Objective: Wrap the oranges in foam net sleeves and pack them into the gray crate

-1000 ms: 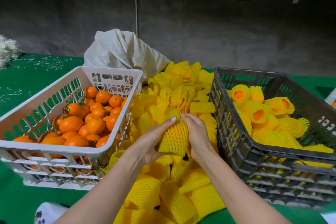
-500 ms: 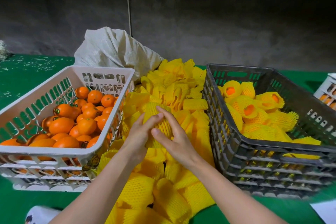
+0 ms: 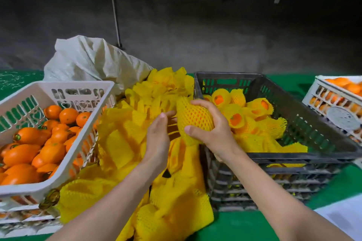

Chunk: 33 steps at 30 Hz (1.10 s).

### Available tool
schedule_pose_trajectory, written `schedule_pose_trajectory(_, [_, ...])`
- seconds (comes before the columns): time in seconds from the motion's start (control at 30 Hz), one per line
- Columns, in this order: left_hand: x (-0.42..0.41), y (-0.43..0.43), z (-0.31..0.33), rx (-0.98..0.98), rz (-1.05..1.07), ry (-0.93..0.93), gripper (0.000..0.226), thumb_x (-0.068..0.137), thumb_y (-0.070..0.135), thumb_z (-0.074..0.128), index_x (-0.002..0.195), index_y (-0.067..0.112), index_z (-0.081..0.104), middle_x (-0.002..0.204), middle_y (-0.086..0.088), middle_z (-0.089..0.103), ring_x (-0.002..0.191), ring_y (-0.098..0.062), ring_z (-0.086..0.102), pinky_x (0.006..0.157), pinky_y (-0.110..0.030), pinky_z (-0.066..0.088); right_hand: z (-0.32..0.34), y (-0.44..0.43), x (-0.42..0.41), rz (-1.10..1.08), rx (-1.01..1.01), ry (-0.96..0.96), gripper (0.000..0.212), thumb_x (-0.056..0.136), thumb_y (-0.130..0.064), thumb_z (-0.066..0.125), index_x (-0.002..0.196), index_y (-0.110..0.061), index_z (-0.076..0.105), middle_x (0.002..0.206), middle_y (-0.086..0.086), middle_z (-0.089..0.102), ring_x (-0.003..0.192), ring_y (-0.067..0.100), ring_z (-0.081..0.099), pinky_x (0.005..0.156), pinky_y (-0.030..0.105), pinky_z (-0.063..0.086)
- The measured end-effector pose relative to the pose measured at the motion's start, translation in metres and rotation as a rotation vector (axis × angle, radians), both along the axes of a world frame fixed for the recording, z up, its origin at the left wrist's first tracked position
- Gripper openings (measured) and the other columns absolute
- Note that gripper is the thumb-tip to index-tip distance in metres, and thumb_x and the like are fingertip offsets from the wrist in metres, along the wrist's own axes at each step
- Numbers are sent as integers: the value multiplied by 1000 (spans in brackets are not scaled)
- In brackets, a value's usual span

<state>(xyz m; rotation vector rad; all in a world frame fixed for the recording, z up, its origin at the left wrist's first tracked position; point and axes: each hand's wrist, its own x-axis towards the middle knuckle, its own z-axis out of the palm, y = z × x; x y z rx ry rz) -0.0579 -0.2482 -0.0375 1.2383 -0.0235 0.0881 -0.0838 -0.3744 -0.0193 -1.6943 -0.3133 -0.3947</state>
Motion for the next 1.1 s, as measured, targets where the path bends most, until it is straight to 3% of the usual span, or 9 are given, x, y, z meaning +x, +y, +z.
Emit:
schedule_pose_trajectory(0.1, [17,-46,-1,362,75,-246,21,101,9,40,102,9,61,84,1,63,74,-11,61,66,-28,49,3,-47,13,-120,65,26,48,69,-11,78,104,-38,58,106,-16,57,95,-2,56,69,11,46])
schedule_pose_trajectory(0.2, [39,-92,4,799,-25,-489,22,96,5,46,114,5,58,98,-11,65,92,-29,61,74,-32,42,5,-99,32,-277,78,122,47,72,-10,75,102,-43,58,112,-5,56,102,12,53,67,18,45])
schedule_pose_trajectory(0.3, [53,-122,3,1296,-223,-523,32,94,14,51,125,10,50,107,-17,64,99,-38,59,75,-41,48,10,-144,61,-400,27,224,44,71,-16,76,102,-38,53,102,-4,57,92,15,56,60,22,44])
schedule_pose_trajectory(0.37, [58,-124,-1,1442,-275,-521,33,94,25,55,126,16,51,109,-13,65,102,-34,59,72,-37,48,13,-167,90,-491,-159,279,46,69,-22,77,105,-33,50,96,-2,58,90,19,57,65,29,50])
schedule_pose_trajectory(0.5, [58,-119,-2,1433,-271,-519,30,92,30,58,120,18,58,101,-10,68,101,-29,60,71,-33,43,8,-192,151,-587,-673,448,58,72,-31,73,121,-27,43,123,14,48,116,34,46,94,39,40])
schedule_pose_trajectory(0.67, [57,-117,-2,1407,-287,-524,31,91,31,61,118,17,60,99,-7,68,95,-26,61,66,-28,41,-27,-201,186,-589,-840,549,71,79,-38,70,138,-29,32,137,21,29,122,44,41,101,45,36])
schedule_pose_trajectory(0.87, [55,-116,-1,1385,-286,-510,31,91,34,61,117,18,61,102,-5,66,95,-24,60,66,-28,41,-51,-207,185,-462,-1003,619,75,87,-52,55,146,-43,10,154,22,7,138,46,19,112,54,23])
schedule_pose_trajectory(0.97, [53,-116,2,1361,-285,-509,29,91,33,60,115,17,63,105,-6,66,97,-25,60,68,-30,44,-38,-201,180,-492,-990,504,75,86,-49,59,147,-29,21,152,20,21,138,41,23,112,49,25])
schedule_pose_trajectory(1.1, [51,-113,3,1254,-279,-488,22,93,28,58,109,15,66,102,-7,67,97,-24,59,73,-33,49,-13,-178,166,-531,-976,355,51,90,-39,57,131,-10,50,137,13,50,128,33,42,102,40,36])
